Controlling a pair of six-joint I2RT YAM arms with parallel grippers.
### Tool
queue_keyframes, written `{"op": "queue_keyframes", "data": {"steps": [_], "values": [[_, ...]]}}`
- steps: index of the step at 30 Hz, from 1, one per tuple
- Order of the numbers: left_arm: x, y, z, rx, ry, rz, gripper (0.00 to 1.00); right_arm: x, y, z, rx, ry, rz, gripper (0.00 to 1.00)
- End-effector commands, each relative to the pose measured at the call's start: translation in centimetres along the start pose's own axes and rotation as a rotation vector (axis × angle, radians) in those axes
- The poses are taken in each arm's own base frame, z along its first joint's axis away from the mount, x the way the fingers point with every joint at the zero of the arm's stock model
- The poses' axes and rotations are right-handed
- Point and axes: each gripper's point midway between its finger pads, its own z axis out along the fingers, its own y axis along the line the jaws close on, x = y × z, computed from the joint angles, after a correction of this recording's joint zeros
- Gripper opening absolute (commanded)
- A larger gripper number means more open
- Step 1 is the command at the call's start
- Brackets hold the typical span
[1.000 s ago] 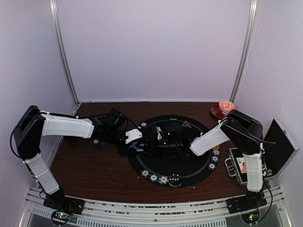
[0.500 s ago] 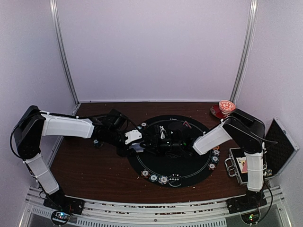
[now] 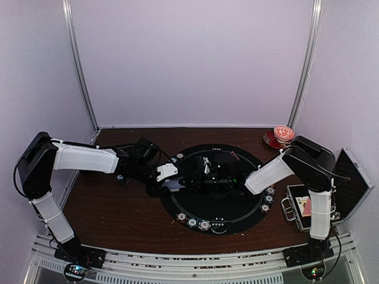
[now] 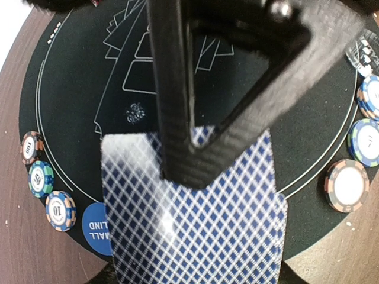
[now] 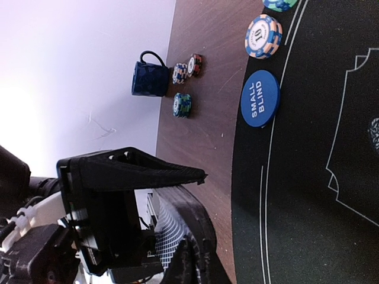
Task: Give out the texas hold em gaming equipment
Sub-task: Pick up the poker card from the face-down deck piles.
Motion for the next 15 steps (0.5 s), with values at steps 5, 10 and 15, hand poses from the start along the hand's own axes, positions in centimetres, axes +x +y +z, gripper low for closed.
{"op": "queue_keyframes", "data": {"steps": [5, 10, 15], "values": [[-1.0, 1.1, 0.2, -0.043, -0.028, 0.003, 0.60, -0.6, 3.0, -1.5, -0.093, -0.026, -0.016, 0.00], [-0.9, 1.3, 0.1, -0.056, -0.022, 0.002, 0.60, -0.8, 3.2, -1.9, -0.085, -0.037, -0.018, 0.00], [-0.7, 1.4, 0.1, -0.070, -0.016, 0.003, 0.60, -1.8, 3.8, -3.8, -0.086, -0.085, -0.030, 0.00]]}}
